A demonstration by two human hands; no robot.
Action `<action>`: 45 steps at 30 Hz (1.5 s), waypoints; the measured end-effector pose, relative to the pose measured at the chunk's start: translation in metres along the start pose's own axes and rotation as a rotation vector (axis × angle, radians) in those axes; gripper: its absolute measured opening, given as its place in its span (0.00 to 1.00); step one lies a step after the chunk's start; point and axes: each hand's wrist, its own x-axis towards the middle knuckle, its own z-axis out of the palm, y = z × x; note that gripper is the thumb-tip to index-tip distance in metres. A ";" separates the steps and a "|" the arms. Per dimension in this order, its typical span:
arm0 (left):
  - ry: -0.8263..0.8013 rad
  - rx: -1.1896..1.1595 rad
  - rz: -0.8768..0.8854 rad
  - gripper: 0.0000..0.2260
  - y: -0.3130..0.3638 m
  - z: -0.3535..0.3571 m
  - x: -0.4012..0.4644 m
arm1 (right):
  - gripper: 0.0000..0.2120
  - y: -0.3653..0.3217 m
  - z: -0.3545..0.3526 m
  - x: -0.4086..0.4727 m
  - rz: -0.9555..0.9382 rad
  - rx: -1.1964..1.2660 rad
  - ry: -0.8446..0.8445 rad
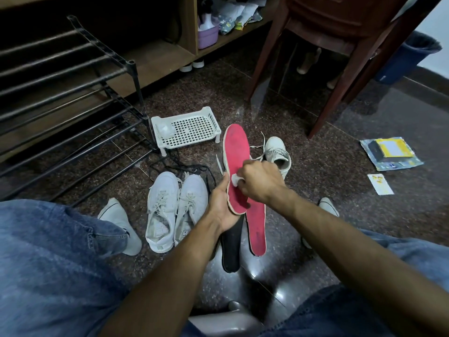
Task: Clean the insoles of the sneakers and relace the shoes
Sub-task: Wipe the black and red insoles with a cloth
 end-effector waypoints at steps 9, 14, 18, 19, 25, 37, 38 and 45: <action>0.038 0.021 0.033 0.31 0.013 -0.017 0.006 | 0.07 -0.008 0.004 -0.039 -0.438 0.139 -0.030; -0.004 0.000 0.021 0.27 0.010 -0.010 0.005 | 0.09 -0.001 -0.001 -0.031 -0.338 0.134 -0.047; -0.112 0.007 0.015 0.21 0.014 -0.006 -0.001 | 0.15 0.014 0.000 -0.015 -0.045 0.414 0.106; -0.121 0.016 0.028 0.18 0.015 -0.007 -0.002 | 0.16 0.016 0.001 -0.013 -0.011 0.481 0.110; -0.063 0.030 0.066 0.24 0.023 -0.008 0.000 | 0.11 0.000 0.022 -0.024 -0.172 0.427 0.049; -0.082 0.192 0.045 0.23 0.000 -0.001 -0.009 | 0.13 0.044 -0.004 0.023 0.210 0.381 0.147; -0.111 0.166 0.085 0.21 0.002 0.001 -0.007 | 0.13 0.042 -0.003 0.019 0.156 0.385 0.132; -0.085 0.034 0.024 0.28 0.004 0.006 -0.001 | 0.15 0.019 0.022 -0.007 -0.025 0.533 0.040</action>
